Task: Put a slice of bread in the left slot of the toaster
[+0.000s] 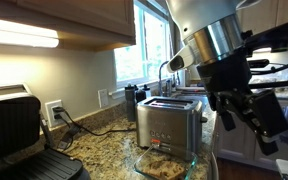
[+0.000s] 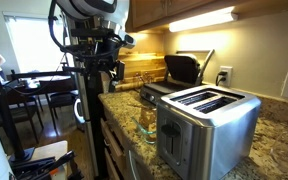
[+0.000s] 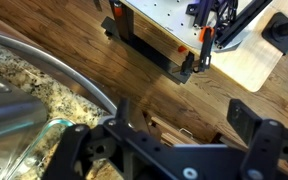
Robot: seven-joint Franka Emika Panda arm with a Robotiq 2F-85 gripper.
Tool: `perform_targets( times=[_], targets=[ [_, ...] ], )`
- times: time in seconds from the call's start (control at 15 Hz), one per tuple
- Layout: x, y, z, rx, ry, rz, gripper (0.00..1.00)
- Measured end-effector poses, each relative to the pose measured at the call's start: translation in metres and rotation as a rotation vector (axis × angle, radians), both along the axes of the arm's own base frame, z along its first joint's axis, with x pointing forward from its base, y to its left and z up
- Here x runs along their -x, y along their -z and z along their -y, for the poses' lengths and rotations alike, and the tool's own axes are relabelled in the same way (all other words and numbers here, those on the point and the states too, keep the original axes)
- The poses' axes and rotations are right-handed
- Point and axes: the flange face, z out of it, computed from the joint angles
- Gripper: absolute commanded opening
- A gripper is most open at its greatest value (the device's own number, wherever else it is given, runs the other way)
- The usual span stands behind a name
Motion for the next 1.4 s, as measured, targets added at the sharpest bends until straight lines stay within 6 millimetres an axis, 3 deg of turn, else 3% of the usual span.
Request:
perform_targets(
  times=[0.4, 1.4],
  targets=[
    [-0.011, 0.003, -0.004, -0.007, 0.020, 0.023, 1.00],
    [-0.014, 0.008, -0.005, -0.005, 0.019, 0.014, 1.00]
  ],
)
